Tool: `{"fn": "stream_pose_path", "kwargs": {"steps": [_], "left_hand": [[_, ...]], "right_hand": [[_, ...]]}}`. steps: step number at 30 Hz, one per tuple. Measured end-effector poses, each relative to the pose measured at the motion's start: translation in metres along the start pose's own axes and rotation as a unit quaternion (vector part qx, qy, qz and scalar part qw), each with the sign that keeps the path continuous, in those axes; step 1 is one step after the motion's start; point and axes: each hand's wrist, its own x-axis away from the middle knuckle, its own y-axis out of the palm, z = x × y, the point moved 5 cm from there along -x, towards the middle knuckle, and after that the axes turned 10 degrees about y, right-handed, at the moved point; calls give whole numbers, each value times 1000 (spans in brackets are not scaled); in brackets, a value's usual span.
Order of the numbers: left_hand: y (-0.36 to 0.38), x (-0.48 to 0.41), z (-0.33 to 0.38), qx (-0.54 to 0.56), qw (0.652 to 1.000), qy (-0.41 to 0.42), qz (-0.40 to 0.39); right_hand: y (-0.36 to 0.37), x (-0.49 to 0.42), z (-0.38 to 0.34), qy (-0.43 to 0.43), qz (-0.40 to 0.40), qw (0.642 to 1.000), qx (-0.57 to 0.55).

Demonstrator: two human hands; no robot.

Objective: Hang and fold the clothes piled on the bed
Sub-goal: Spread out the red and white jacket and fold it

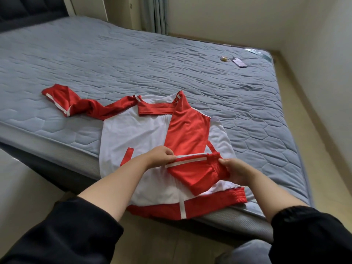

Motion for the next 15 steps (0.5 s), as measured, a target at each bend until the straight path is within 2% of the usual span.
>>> {"fn": "stream_pose_path", "kwargs": {"steps": [3,5,7,9,12,14,15], "left_hand": [[-3,-12,9,-26,999,3,45],[-4,-21,13,-55,994,1,90],[1,-26,18,-142,981,0,129],[13,-27,25,-251,957,31,140],[30,-17,47,-342,902,186,187],[41,-6,61,-360,836,327,254],[49,-4,63,-377,811,364,259]], "right_hand": [[-3,-1,-1,-4,-5,997,-82],[-9,-6,0,-23,46,994,-95],[-22,-8,2,-34,196,980,-16],[-36,-6,3,-34,344,932,106],[-45,-4,5,-98,410,893,156],[-50,0,6,-115,440,877,151],[-53,0,8,-109,448,874,151]]}}
